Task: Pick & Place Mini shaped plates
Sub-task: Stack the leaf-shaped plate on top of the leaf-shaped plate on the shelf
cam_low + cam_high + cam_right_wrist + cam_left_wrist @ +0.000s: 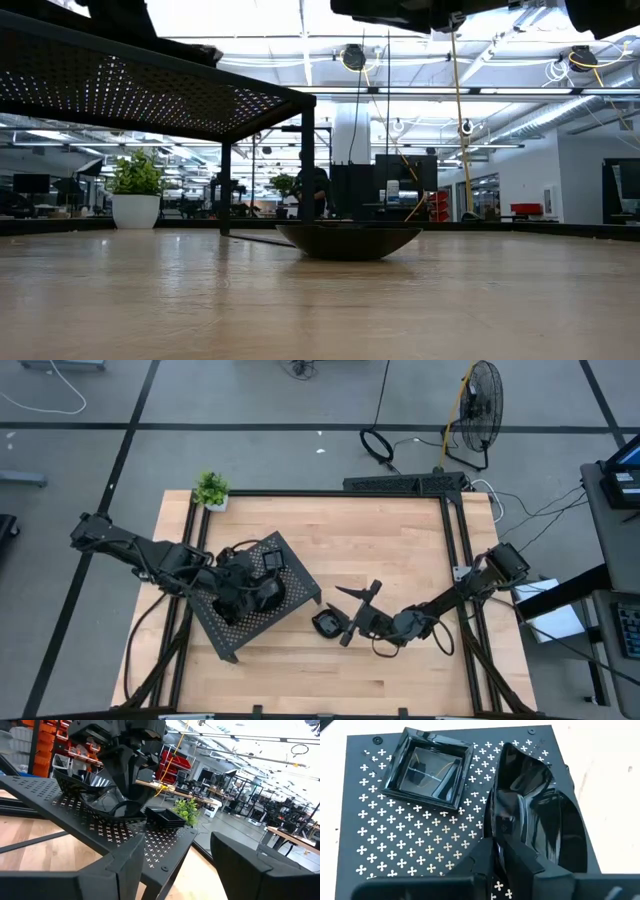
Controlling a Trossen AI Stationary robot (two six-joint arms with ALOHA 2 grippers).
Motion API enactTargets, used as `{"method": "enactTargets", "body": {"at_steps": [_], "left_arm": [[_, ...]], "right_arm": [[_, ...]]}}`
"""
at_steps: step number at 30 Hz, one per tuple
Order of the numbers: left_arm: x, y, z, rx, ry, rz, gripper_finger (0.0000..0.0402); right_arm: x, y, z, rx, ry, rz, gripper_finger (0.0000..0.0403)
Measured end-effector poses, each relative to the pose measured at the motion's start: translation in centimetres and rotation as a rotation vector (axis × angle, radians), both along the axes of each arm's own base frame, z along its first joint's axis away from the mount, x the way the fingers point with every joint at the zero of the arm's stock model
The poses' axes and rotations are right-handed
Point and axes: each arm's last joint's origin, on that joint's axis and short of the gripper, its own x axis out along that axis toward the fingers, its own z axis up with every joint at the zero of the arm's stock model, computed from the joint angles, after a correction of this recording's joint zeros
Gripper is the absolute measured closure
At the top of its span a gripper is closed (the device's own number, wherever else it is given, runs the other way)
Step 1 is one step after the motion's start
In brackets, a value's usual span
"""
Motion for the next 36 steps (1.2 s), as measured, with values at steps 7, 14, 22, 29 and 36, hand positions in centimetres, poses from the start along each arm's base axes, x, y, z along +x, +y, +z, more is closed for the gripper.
{"method": "enactTargets", "body": {"at_steps": [7,14,22,29,36], "left_arm": [[-0.1,-0.2,0.5,-0.054,-0.002,-0.047,0.0334],[0.1,-0.5,2.3,-0.091,-0.053,-0.132,0.0324],[-0.1,-0.4,3.1,-0.023,-0.088,-0.101,0.0325],[-0.6,-0.1,3.8,0.021,-0.141,-0.097,0.0325],[-2.2,-0.1,6.1,0.162,-0.365,-0.004,0.0325]], "right_arm": [[0.0,0.0,0.0,0.001,-0.001,0.000,0.0190],[0.1,0.2,-1.6,0.101,0.059,0.018,0.0188],[0.1,-0.1,-3.9,0.213,0.192,0.085,0.0172],[0.3,-0.5,-4.6,0.286,0.250,0.154,0.0174],[0.0,-2.9,-7.2,0.536,0.455,0.110,0.0171]]}}
